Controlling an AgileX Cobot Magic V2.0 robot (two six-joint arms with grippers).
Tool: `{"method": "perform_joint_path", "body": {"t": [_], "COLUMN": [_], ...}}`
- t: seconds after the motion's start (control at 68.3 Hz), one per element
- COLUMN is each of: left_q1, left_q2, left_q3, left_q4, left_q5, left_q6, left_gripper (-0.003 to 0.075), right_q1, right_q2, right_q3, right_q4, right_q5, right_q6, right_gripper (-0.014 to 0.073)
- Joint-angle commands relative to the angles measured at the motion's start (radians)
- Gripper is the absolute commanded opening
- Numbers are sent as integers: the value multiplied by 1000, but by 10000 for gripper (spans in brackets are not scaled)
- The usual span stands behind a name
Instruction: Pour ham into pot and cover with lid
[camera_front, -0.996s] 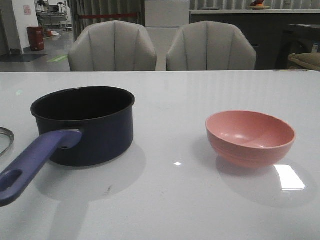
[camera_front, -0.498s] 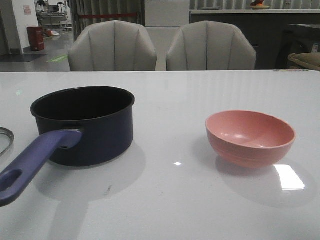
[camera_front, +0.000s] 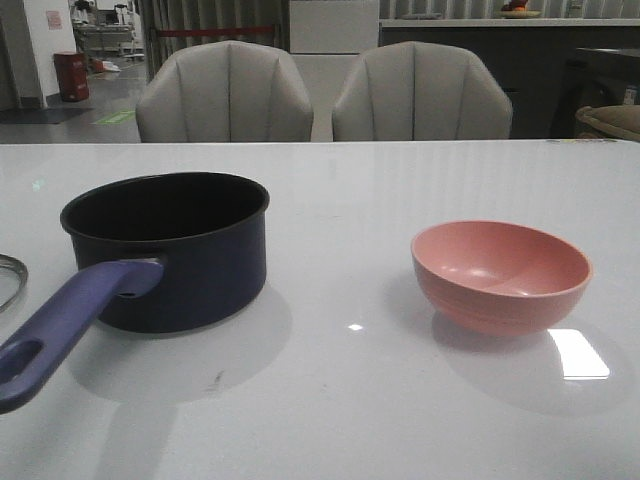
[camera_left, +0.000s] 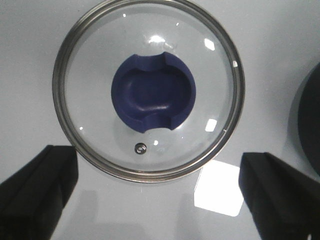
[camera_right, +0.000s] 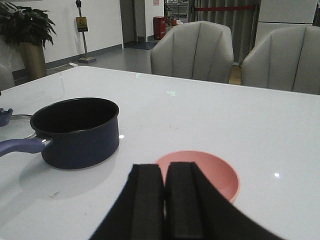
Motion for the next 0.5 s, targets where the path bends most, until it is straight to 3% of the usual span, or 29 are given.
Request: {"method": "perform_joint_path", "body": {"t": [0.0, 0.483], "left_q1": [3, 3], "left_q2": [18, 228], "left_q3": [-72, -178], "left_q4": [-14, -6], "left_q5": [14, 23], "left_q6": [10, 12], "left_gripper": [697, 697], "right_q1": [1, 1], "right_q2": [9, 9], "right_q3": [-26, -26], "right_q4": [7, 7], "right_q5": [-85, -85], "right_q6": [-7, -7], "right_gripper": [171, 171]}}
